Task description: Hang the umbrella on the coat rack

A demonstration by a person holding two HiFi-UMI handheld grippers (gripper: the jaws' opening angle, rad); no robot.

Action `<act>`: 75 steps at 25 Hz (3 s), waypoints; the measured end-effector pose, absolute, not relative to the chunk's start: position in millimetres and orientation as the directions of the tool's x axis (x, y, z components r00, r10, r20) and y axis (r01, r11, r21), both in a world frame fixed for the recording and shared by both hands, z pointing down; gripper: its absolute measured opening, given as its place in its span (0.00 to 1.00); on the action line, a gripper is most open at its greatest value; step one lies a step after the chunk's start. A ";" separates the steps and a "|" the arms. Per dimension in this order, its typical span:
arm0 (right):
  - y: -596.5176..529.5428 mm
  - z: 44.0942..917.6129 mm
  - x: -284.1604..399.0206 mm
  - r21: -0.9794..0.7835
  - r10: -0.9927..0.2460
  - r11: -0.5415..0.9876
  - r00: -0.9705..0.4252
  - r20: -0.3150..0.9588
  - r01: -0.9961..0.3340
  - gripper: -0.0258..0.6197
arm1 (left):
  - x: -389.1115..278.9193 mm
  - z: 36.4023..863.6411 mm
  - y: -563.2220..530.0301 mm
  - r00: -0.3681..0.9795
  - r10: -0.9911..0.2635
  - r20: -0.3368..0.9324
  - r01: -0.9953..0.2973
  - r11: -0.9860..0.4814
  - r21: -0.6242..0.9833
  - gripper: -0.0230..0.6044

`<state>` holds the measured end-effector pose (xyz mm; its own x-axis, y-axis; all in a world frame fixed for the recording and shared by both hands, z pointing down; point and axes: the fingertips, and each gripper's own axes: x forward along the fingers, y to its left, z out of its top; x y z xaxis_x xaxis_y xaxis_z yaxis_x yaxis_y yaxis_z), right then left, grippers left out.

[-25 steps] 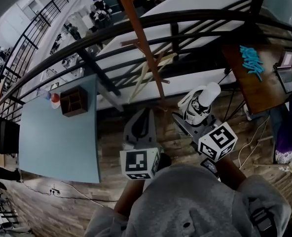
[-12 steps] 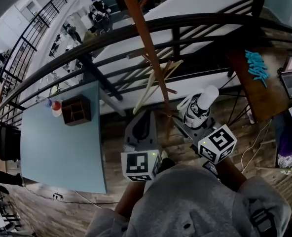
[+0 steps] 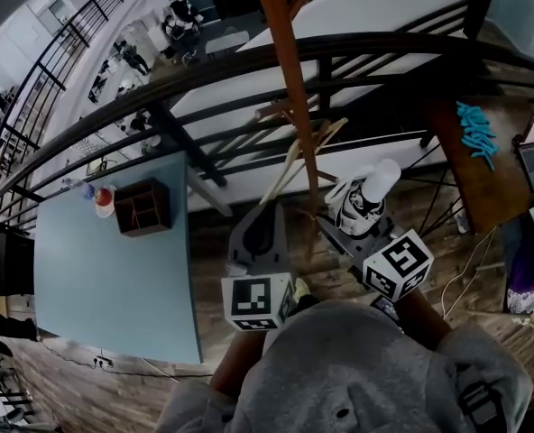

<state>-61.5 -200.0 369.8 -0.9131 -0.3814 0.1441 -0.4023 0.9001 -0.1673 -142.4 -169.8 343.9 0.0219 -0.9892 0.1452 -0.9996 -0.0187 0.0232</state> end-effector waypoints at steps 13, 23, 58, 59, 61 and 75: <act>-222.0 374.1 -109.0 -0.150 -0.397 0.894 -0.902 0.169 -0.422 0.43 | -186.7 346.3 -199.0 0.052 -0.991 0.127 -0.998 -0.047 0.038 0.08; -239.7 379.0 -137.1 -0.134 -0.423 0.884 -0.888 0.181 -0.449 0.43 | -218.1 356.6 -216.1 0.074 -0.989 0.127 -0.997 -0.068 0.047 0.08; -293.0 370.8 -172.0 -0.116 -0.406 0.895 -0.895 0.183 -0.430 0.43 | -258.5 352.0 -259.0 0.045 -0.993 0.111 -0.998 -0.040 0.039 0.08; -293.2 370.8 -172.6 -0.116 -0.403 0.897 -0.896 0.184 -0.427 0.43 | -257.6 351.8 -260.5 0.045 -0.993 0.110 -0.998 -0.041 0.040 0.08; -294.5 369.9 -174.6 -0.116 -0.400 0.898 -0.897 0.186 -0.424 0.43 | -256.6 350.7 -263.8 0.048 -0.993 0.104 -0.998 -0.044 0.041 0.08; -285.6 368.3 -199.3 -0.126 -0.352 0.917 -0.916 0.193 -0.379 0.43 | -263.8 357.7 -253.7 0.010 -0.994 0.108 -0.998 -0.004 0.060 0.08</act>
